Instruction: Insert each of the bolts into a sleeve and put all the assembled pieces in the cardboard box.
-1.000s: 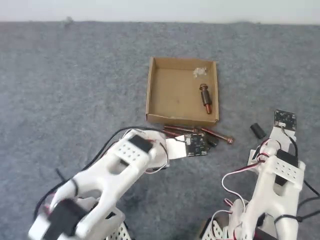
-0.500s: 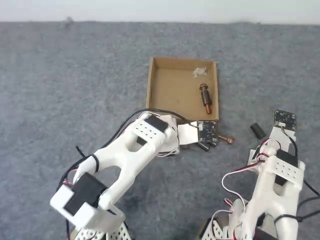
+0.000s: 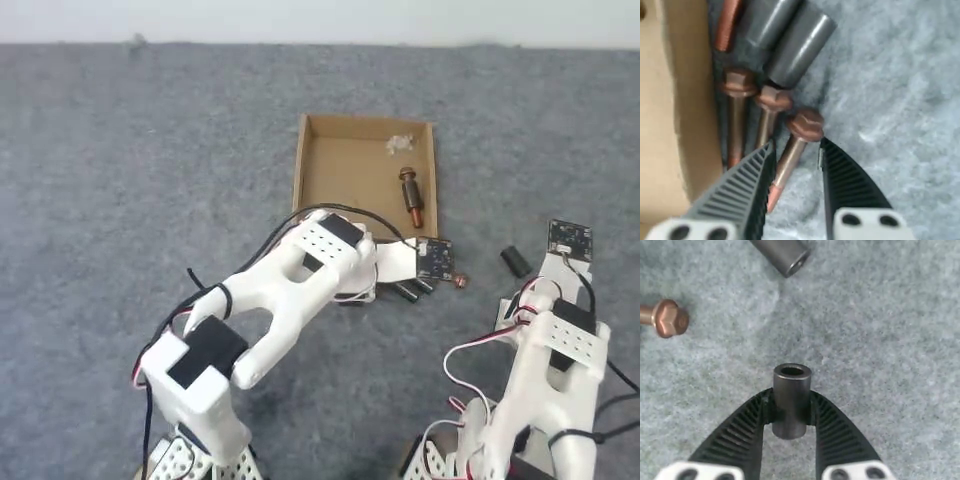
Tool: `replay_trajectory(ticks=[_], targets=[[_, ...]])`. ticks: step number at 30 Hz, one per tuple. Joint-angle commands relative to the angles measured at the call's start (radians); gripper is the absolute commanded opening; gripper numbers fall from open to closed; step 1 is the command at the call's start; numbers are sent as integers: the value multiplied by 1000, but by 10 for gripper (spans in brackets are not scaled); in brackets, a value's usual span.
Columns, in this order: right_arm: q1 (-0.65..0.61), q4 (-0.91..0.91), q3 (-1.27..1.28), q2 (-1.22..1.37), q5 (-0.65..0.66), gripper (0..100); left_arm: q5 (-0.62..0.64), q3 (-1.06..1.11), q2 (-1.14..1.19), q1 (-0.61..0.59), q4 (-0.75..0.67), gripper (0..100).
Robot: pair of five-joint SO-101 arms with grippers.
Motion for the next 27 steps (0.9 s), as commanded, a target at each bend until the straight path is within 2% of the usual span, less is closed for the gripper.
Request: replay_trajectory(ticks=[1,10,13,22,27], targets=[[8,-15,-2,-30,34,7,-41,-48,-5,18,54,133],[7,-33,5,-30,34,7,-54,-70,46,17,84,133],[7,-33,5,-30,34,7,-54,-136,95,18,152,133],[-22,-35,12,-30,34,7,-54,-349,276,29,341,49],[-22,-35,14,-30,34,7,-54,-380,287,26,368,11]])
